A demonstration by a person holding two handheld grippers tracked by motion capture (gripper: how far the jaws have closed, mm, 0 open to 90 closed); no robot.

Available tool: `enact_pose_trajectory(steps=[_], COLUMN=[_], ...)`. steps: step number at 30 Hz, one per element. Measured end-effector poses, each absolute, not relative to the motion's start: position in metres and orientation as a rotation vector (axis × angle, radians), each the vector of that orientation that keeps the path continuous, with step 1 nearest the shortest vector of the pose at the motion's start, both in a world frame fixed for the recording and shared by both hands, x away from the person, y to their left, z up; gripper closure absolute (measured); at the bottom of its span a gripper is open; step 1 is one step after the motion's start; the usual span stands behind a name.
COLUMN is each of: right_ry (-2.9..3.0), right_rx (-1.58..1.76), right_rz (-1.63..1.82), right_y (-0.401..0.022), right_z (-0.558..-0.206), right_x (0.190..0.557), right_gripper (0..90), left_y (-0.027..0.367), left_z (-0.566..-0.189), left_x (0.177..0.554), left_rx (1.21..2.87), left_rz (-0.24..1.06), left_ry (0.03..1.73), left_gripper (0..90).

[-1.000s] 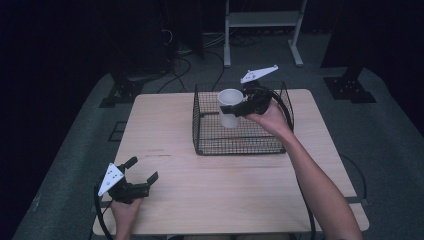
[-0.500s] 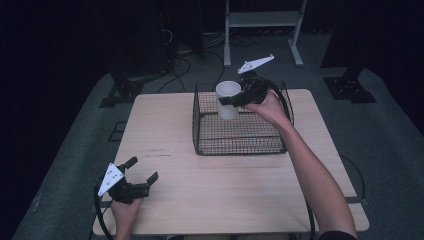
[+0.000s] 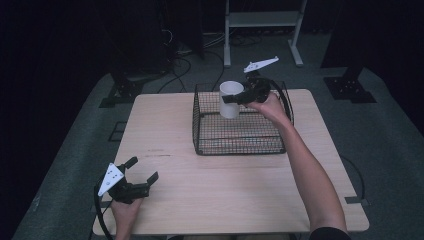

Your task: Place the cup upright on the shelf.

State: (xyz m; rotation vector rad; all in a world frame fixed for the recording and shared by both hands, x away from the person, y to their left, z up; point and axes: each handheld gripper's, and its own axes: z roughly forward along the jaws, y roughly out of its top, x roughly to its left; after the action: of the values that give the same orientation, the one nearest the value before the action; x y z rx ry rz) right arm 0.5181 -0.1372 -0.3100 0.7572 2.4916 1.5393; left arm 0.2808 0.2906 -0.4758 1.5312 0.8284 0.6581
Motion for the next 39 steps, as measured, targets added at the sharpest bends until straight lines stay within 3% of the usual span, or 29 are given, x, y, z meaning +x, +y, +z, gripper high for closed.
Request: enact_pose_trajectory(steps=[39], right_ry=[2.581], right_rx=[0.892], right_rz=[1.431], right_y=[-0.118], right_z=[-0.373], right_x=[0.549], right_gripper=[19.2], left_y=[0.292], left_z=[-0.476], left_x=[0.280], left_rx=[1.533], left_rz=[0.657], left_ry=[0.826], left_gripper=[0.0])
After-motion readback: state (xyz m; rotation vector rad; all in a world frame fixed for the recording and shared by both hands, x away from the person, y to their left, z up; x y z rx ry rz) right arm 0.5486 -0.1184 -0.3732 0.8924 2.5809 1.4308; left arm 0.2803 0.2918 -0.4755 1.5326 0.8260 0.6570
